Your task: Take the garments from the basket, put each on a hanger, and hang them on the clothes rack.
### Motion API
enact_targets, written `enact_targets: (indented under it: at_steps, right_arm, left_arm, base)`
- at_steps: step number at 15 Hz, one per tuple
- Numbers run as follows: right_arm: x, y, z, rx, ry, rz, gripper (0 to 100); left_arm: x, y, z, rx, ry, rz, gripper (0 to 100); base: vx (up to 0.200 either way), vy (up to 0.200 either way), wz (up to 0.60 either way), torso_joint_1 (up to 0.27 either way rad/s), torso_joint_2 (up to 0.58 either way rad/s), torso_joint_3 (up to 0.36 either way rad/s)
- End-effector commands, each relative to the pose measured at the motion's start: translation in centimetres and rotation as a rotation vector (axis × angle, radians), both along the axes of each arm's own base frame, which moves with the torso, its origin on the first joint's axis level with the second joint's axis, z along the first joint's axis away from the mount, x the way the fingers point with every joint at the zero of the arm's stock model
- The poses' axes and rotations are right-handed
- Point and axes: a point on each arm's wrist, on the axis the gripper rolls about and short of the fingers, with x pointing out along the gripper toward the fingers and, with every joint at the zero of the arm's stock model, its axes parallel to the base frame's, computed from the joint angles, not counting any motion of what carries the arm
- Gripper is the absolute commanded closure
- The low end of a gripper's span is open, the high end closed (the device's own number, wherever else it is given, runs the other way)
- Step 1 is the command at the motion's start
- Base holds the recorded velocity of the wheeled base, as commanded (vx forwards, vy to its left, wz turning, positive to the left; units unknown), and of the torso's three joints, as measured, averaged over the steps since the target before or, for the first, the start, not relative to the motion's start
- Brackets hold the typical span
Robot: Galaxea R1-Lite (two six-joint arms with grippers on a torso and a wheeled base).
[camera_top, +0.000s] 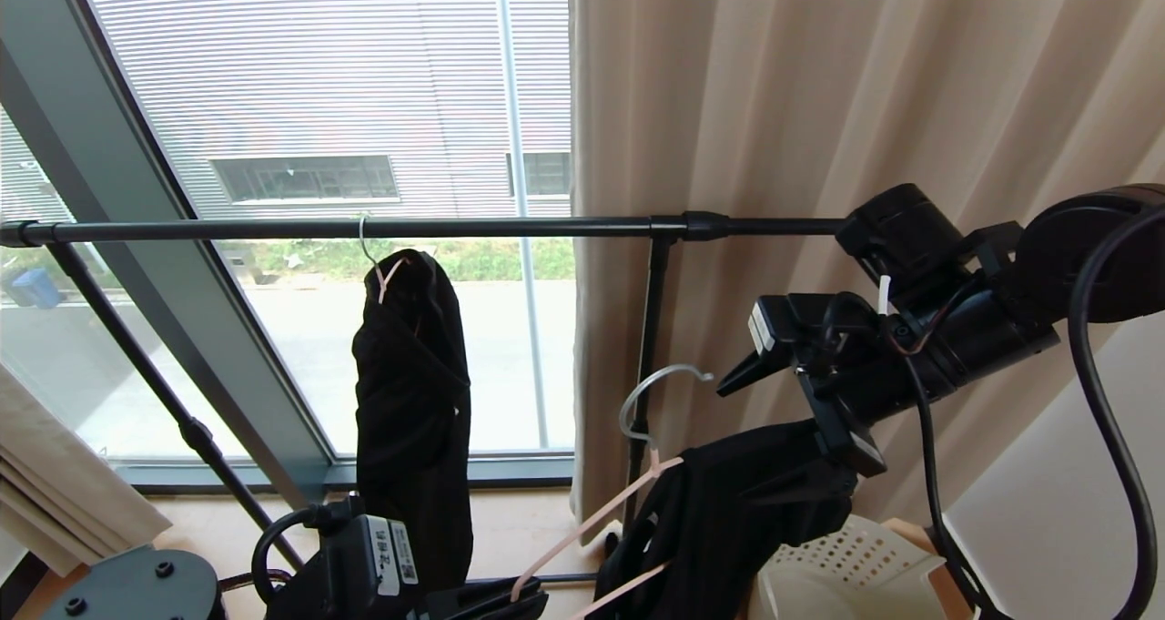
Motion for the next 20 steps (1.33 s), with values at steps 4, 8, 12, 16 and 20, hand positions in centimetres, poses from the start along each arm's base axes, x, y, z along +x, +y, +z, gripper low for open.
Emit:
enact_targets:
  at_steps: [4,8,12,16,20]
  right_arm:
    - [-0.1,0.1,-0.1,-0.001,0.008,0.003,100]
    - [-1.2,-0.4,0.4,0.003,-0.005,0.005,100]
    - [-1.6,-0.6,0.8,0.008,-0.013,0.003,100]
    - [-1.8,-0.6,1.2,0.014,-0.025,0.002,100]
    - [-1.8,-0.6,1.1,0.013,-0.026,0.001,100]
  left_arm:
    - [0.0,0.0,0.0,-0.003,0.004,0.003,100]
    - [0.3,-0.1,-0.4,0.012,0.023,0.011,100]
    - [0.7,-0.2,-0.4,-0.014,0.000,0.021,100]
    - [0.8,-0.2,-0.3,-0.026,0.002,0.024,0]
    - [0.9,-0.1,-0.3,-0.032,0.007,0.037,0]
  base:
    - [0.000,0.000,0.00,0.000,0.00,0.000]
    - [0.000,0.000,0.00,0.000,0.00,0.000]
    - [0.000,0.000,0.00,0.000,0.00,0.000]
    - [0.000,0.000,0.00,0.000,0.00,0.000]
    - [0.000,0.000,0.00,0.000,0.00,0.000]
